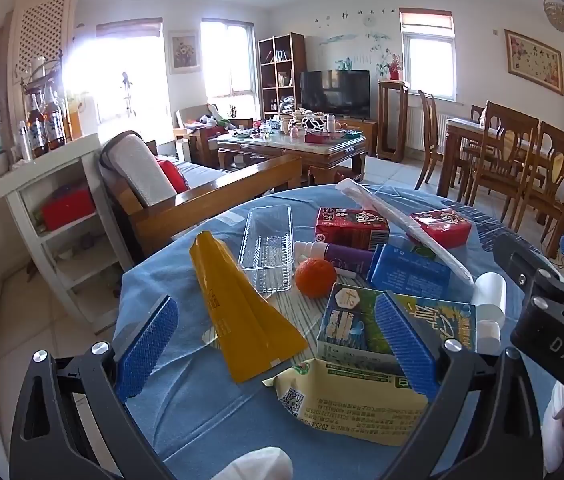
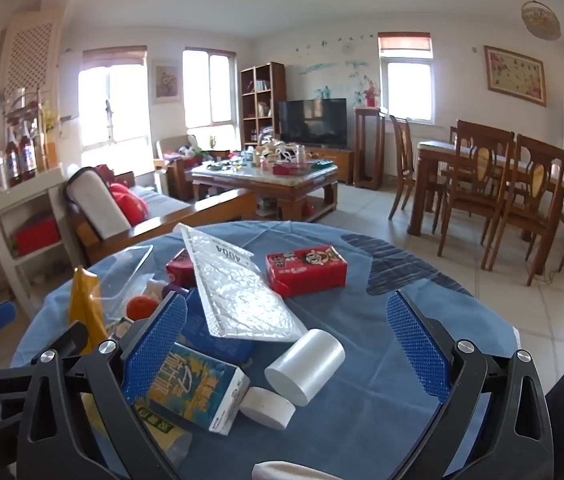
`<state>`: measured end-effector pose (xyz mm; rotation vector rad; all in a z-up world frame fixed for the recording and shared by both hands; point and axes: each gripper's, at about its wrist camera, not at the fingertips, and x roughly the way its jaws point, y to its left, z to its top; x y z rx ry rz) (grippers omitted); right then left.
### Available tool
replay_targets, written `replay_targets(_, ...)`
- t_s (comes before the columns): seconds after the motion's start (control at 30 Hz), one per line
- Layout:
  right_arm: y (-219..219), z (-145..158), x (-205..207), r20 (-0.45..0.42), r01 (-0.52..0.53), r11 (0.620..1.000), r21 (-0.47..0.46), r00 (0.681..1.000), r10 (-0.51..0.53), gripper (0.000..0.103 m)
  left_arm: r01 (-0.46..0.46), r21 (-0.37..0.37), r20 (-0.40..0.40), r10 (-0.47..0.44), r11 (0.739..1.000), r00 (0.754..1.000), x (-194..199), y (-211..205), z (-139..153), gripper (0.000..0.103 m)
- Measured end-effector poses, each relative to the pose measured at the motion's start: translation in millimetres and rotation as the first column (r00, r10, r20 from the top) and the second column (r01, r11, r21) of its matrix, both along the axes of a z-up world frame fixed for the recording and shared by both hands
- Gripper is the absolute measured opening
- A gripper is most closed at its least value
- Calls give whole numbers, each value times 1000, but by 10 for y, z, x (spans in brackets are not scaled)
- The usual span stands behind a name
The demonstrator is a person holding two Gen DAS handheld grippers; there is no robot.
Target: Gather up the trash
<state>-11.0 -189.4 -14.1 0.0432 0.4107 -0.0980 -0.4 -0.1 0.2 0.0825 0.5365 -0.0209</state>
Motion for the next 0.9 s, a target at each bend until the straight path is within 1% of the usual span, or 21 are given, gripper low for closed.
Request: replay_targets(0.9,-2,-2,3,-5,0,1000,1,1000,0,99,0,-8,-5,0,1000,1000,2,2,0,98)
